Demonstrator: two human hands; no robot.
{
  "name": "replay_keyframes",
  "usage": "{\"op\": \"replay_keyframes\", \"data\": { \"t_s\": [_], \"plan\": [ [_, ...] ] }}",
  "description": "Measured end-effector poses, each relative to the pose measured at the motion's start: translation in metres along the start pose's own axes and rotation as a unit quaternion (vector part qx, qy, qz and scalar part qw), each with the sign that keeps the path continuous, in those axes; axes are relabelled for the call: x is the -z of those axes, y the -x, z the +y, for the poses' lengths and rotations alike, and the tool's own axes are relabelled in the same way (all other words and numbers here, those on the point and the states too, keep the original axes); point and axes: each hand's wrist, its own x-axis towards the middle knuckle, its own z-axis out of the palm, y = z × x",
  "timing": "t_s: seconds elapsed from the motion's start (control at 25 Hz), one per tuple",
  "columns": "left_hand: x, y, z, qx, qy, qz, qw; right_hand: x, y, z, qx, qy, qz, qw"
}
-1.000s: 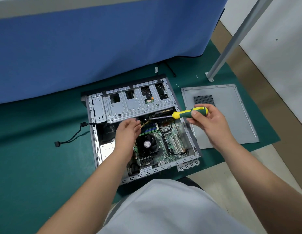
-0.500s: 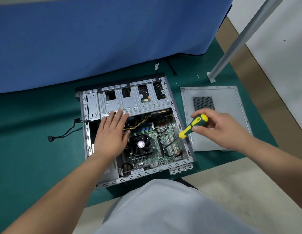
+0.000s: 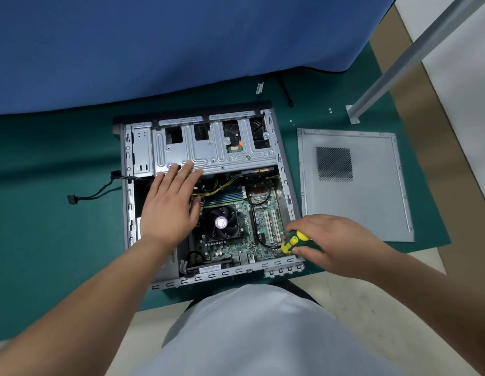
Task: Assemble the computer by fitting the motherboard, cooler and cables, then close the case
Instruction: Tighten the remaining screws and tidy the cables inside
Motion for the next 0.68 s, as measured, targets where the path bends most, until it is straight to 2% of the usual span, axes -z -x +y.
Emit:
{"op": "replay_keyframes", "data": {
  "t_s": [0.68],
  "plan": [
    [0.003, 0.0, 0.001, 0.01, 0.021, 0.01, 1.0, -0.026, 0.0, -0.008, -0.002, 0.054, -0.015, 0.998]
  ]
}}
